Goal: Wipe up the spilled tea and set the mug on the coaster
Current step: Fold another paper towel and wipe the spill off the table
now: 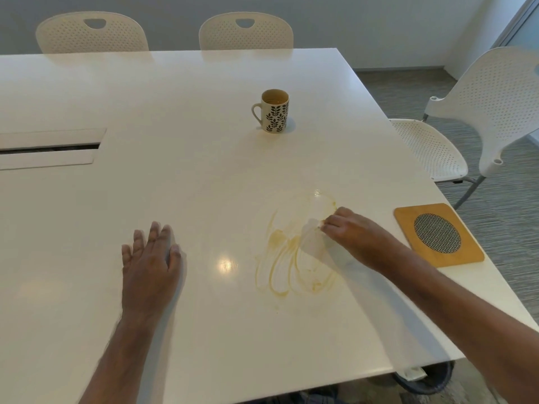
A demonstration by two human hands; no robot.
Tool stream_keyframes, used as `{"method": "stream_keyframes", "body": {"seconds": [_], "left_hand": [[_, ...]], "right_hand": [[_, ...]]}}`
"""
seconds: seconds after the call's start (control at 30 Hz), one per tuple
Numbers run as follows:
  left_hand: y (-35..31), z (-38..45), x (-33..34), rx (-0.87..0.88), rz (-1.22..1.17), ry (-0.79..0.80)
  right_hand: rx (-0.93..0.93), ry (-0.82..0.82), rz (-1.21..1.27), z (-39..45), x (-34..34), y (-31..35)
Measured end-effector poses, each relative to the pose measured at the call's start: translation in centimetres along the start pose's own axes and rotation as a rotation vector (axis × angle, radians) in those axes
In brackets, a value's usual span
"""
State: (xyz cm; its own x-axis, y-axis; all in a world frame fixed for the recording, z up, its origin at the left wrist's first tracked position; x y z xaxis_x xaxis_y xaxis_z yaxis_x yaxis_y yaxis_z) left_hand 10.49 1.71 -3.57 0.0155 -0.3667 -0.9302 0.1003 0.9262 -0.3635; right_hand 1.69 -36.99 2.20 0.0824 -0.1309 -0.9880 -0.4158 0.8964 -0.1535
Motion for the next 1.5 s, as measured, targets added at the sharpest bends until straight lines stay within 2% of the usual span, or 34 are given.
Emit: {"method": "stream_keyframes", "body": {"seconds": [0.27, 0.4, 0.57, 0.7, 0.8, 0.9, 1.0, 1.13, 1.3, 1.5], "left_hand": [[0.0, 0.0, 0.0, -0.002, -0.004, 0.006], [-0.1, -0.1, -0.1, -0.004, -0.006, 0.007], [0.0, 0.0, 0.1, -0.012, 0.010, 0.008], [0.1, 0.1, 0.1, -0.008, 0.011, 0.011], [0.2, 0.1, 0.2, -0.007, 0.002, 0.020], [0.1, 0.1, 0.1, -0.006, -0.007, 0.018], [0.1, 0.0, 0.0, -0.003, -0.010, 0.009], [0.0, 0.0, 0.0, -0.006, -0.006, 0.011], [0.0, 0.0, 0.0, -0.005, 0.000, 0.013], [0.2, 0.0, 0.1, -0.003, -0.002, 0.013]], "right_hand": [[-0.146, 0.151, -0.110, 2.3, -0.4, 2.6], [-0.236, 0.145, -0.175, 3.9, -0.8, 5.2], [-0.321, 0.107, -0.135, 5.6, -1.4, 9.5], [-0.452, 0.088, -0.050, 3.1, -1.7, 13.4], [-0.509, 0.060, 0.019, 0.8, -2.1, 13.1], [-0.337, -0.056, 0.183, 0.9, -3.1, 8.1], [-0.096, -0.166, 0.217, 1.7, -3.1, 3.4], [-0.006, -0.167, 0.291, 2.0, -1.2, 3.1], [0.248, -0.265, 0.437, 0.5, -0.4, 2.2], [0.410, -0.325, 0.648, 0.1, 0.9, 1.8]]}}
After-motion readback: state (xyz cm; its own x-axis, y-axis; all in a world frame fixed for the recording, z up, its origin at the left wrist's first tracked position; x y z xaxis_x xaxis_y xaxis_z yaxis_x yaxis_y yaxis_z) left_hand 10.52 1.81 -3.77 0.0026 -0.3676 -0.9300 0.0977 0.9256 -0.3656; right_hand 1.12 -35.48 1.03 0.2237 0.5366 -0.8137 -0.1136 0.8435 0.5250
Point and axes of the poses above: each hand's wrist, its own z-axis towards the middle knuckle, its own x-axis out of the palm, y = z × x, the point moved 7 cm from there along z, towards the middle knuckle, and after that the axes turned 1 degree about y, right-handed, at the moved point
